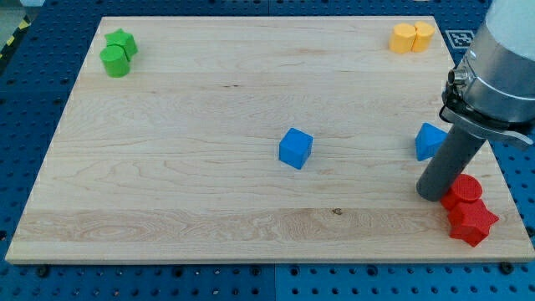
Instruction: Slide the blue triangle a bit right
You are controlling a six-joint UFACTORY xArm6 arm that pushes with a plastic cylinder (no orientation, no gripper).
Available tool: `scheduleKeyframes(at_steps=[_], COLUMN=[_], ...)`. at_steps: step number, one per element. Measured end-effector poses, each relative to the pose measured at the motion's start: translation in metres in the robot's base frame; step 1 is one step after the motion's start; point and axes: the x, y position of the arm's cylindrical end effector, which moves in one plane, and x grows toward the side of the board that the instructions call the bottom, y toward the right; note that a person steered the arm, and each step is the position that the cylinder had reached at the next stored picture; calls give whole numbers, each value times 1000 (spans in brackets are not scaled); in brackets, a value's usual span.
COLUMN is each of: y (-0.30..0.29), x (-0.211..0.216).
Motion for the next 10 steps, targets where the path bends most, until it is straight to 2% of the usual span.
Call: scheduleKeyframes(at_steps=[1, 3, 5, 6, 8, 10], y=[-5, -13, -15, -15, 30, 32], x=[-5, -48, -56, -83, -85, -85])
